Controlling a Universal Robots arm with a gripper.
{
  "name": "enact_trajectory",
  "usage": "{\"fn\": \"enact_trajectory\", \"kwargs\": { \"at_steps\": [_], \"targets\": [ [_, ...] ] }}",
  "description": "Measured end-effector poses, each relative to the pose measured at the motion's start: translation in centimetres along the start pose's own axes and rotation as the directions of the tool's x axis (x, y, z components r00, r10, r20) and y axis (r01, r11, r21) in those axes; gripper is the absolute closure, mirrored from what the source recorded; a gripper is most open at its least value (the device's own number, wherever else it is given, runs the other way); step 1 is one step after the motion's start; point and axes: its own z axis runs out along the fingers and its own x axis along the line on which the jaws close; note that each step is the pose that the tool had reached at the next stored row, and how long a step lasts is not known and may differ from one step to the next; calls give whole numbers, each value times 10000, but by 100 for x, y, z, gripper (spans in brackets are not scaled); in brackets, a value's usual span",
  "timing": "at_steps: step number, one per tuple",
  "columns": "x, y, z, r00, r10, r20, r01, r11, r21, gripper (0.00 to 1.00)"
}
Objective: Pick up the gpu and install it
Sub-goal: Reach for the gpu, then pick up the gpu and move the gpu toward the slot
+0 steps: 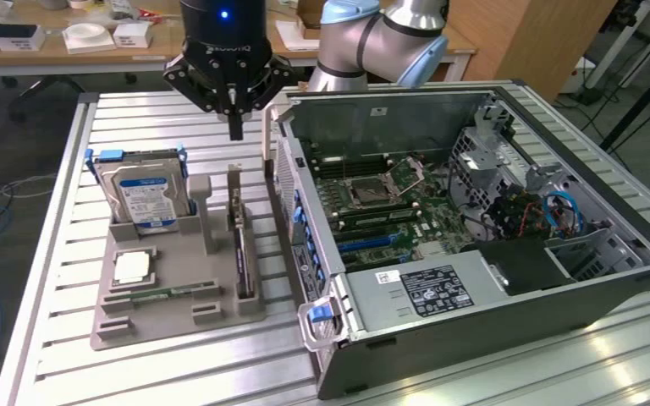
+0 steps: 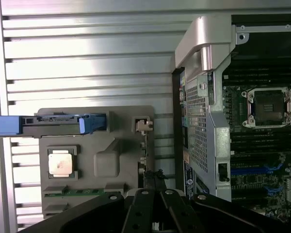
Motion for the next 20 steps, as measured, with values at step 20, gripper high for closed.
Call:
{"fn": "enact_trajectory", "kwargs": {
  "at_steps": [20],
  "targets": [
    [31, -2, 0, 10000, 0, 0, 0, 10000, 1, 89]
  ]
}}
